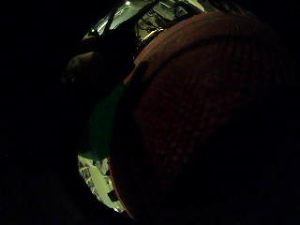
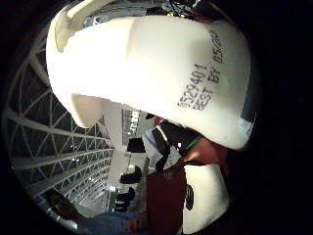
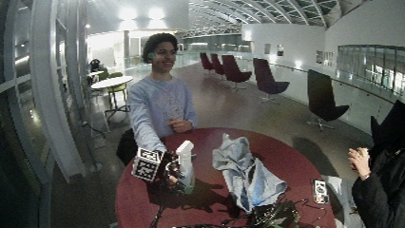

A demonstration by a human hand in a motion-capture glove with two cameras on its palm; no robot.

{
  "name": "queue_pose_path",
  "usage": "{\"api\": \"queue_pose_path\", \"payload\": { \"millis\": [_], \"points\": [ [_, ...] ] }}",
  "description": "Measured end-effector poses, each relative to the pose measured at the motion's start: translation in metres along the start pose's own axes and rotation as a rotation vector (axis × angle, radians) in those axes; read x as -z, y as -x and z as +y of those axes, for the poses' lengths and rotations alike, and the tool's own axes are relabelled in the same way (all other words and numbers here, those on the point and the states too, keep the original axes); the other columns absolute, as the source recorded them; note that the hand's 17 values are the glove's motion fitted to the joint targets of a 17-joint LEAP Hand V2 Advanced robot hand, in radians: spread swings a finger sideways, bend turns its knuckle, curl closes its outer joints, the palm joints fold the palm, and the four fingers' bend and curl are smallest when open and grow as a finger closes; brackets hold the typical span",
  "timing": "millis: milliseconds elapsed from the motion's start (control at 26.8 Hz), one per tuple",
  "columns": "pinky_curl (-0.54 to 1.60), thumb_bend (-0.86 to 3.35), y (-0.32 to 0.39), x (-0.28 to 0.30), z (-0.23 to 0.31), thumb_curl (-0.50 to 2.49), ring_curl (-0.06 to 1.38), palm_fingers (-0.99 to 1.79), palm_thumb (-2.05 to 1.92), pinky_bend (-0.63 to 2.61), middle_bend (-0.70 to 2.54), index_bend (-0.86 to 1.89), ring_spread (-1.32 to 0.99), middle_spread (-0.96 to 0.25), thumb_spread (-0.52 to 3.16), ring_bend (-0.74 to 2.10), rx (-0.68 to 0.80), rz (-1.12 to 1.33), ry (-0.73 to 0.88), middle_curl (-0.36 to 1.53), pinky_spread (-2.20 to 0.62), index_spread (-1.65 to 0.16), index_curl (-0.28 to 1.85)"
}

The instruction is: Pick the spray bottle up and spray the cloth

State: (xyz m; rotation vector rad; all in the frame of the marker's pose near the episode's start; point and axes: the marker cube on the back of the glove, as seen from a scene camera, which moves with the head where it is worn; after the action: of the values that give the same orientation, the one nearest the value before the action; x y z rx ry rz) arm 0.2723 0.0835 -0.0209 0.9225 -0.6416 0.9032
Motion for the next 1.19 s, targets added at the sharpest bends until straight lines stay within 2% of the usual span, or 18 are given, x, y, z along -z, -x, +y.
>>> {"api": "queue_pose_path", "payload": {
  "millis": [410, 634, 1007, 1194],
  "points": [
    [0.35, 0.03, 0.004, -0.005, -0.009, 0.37, 0.37, 0.70, 0.76, 0.33, 0.36, 0.07, -0.02, -0.05, 0.94, 0.60, 0.029, -0.015, -0.059, 0.42, 0.25, -0.34, 0.15],
    [0.34, 0.04, 0.011, 0.005, -0.009, 0.42, 0.38, 0.84, 0.85, 0.28, 0.34, 0.15, -0.03, -0.06, 0.95, 0.62, 0.071, -0.144, -0.042, 0.42, 0.24, -0.34, 0.19],
    [0.36, 0.01, 0.063, 0.004, 0.003, 0.49, 0.40, 0.99, 0.92, 0.30, 0.20, 0.14, -0.03, -0.07, 0.88, 0.66, 0.186, -0.316, 0.189, 0.40, 0.15, -0.33, 0.24],
    [0.36, -0.02, 0.093, -0.012, 0.013, 0.52, 0.41, 1.10, 0.93, 0.30, 0.27, 0.11, -0.03, -0.07, 0.80, 0.64, 0.274, -0.322, 0.329, 0.43, 0.10, -0.32, 0.25]
  ]
}}
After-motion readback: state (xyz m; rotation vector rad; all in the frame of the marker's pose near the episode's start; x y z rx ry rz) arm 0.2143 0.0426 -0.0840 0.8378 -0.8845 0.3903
